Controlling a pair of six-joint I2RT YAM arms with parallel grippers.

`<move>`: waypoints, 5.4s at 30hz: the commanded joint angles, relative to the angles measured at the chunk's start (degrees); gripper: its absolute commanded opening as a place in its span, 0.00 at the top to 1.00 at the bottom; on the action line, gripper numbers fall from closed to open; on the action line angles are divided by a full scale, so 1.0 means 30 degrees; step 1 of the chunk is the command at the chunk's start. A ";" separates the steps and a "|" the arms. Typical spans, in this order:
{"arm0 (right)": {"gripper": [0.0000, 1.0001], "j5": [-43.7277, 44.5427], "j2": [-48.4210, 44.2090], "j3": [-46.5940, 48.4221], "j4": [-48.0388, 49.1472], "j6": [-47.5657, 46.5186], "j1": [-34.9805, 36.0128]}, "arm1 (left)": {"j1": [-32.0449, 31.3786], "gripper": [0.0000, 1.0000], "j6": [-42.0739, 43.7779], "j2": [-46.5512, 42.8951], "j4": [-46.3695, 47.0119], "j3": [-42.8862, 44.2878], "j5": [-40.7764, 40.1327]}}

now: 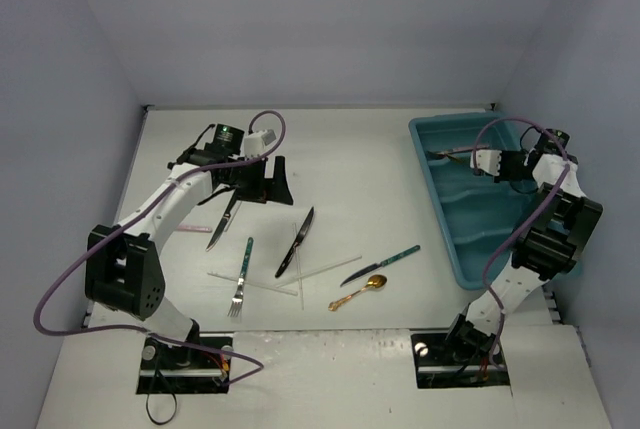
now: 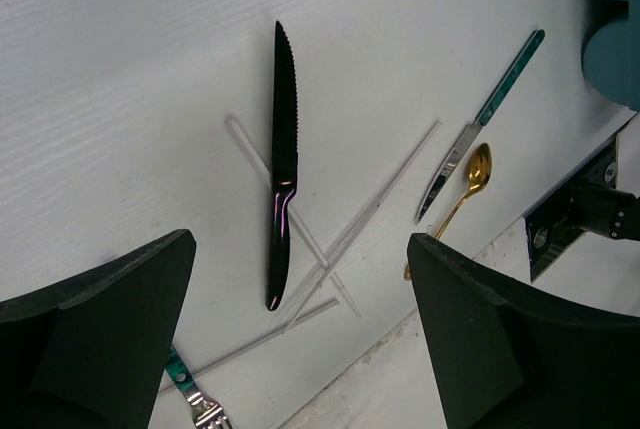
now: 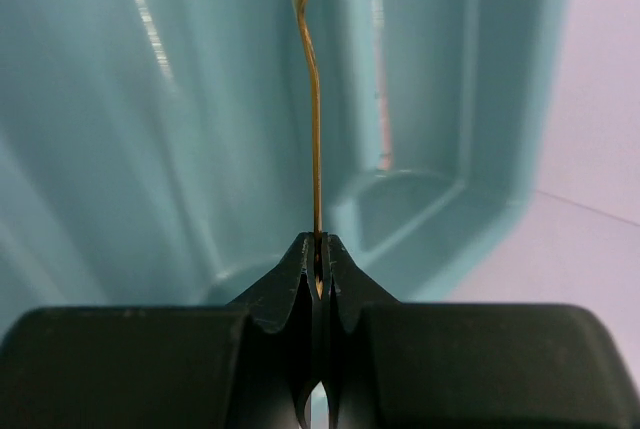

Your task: Sort the eating utensils into containers

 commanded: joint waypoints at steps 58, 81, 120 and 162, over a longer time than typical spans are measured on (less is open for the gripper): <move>0.53 -0.3939 -1.1555 -0.3031 0.0198 1.5560 0.5097 | -0.1678 0.39 -0.4440 -0.0082 -0.3310 -0.5967 -1.0771; 0.53 -0.4288 -1.3157 -0.3588 0.0227 1.4541 0.6813 | -0.1928 1.00 -0.3204 -0.2275 -0.3498 -0.5081 -0.8023; 0.69 0.0764 -1.4863 -0.7317 -0.2885 0.2378 2.7141 | -0.5996 1.00 -0.0720 0.5451 -0.6270 0.5628 1.0368; 0.80 0.4937 -0.9687 -0.4824 -0.4314 0.4839 2.8374 | -0.5617 1.00 -0.1564 0.5419 -0.6300 0.5554 0.8628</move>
